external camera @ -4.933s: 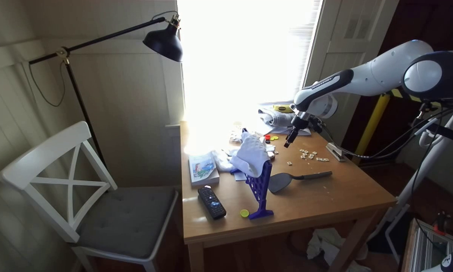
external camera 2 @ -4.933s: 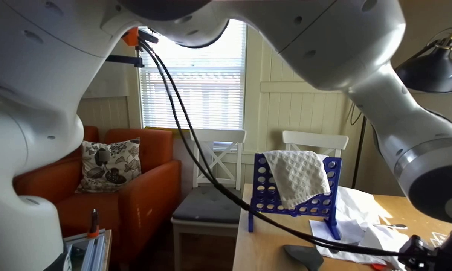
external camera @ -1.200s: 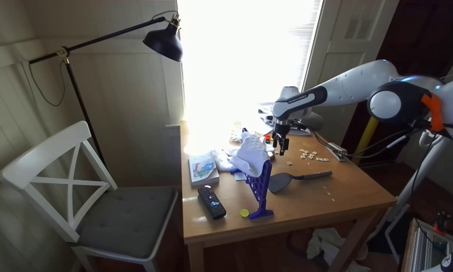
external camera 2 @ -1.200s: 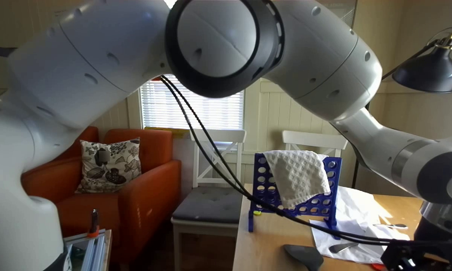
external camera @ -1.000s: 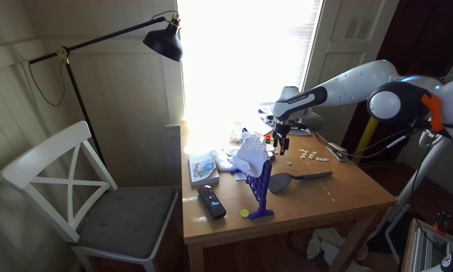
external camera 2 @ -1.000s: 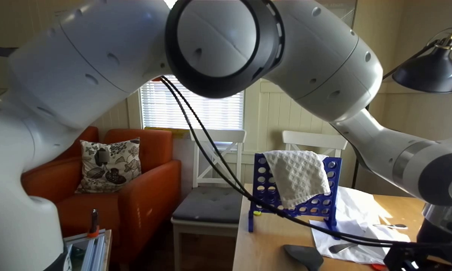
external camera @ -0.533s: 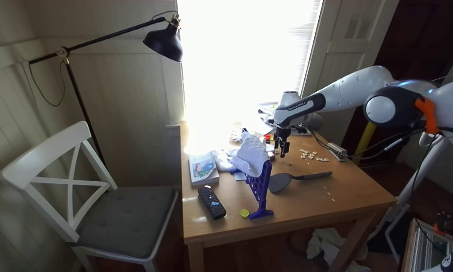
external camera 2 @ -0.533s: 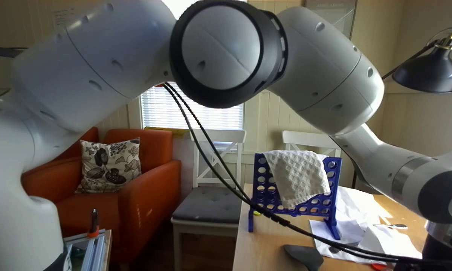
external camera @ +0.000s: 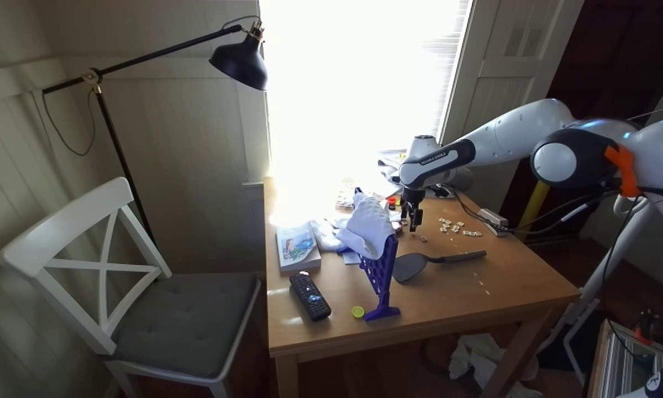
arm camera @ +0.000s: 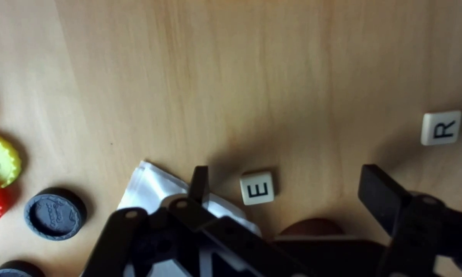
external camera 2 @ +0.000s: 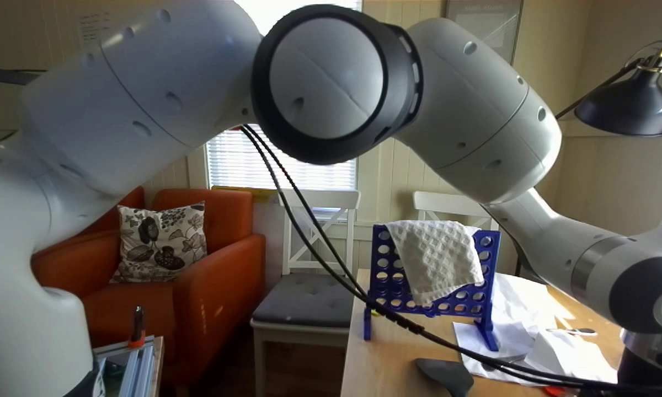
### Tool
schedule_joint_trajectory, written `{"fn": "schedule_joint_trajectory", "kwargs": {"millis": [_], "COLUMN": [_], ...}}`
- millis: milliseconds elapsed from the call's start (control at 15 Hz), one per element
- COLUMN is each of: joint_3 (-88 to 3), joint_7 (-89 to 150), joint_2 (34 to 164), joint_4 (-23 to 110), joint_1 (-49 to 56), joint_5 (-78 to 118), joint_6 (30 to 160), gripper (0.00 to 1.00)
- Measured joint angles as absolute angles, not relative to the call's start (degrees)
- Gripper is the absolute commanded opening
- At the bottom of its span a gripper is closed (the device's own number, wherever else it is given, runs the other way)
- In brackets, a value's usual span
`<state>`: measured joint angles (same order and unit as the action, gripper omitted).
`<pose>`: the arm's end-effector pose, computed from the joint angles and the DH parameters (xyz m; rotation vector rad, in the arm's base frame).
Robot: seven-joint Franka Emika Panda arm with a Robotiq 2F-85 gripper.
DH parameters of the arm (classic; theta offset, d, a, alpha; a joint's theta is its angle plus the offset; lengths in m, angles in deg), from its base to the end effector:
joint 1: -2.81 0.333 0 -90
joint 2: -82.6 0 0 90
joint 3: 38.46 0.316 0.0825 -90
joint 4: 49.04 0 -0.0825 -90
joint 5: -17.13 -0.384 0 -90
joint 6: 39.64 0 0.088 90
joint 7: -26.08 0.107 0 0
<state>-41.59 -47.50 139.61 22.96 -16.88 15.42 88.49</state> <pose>0.6926 -0.2794 0.1506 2.8299 1.3528 -0.0411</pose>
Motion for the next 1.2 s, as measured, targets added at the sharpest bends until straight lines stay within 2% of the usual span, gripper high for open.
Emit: {"fn": "schedule_joint_trajectory", "kwargs": {"millis": [1200], "joint_3": [-41.64], "joint_7": [-46.12], "joint_2": [139.38], "joint_4": [21.9], "joint_1": [-16.5], "joint_5": [17.03], "joint_6": [82.85], "gripper": [1.0]}}
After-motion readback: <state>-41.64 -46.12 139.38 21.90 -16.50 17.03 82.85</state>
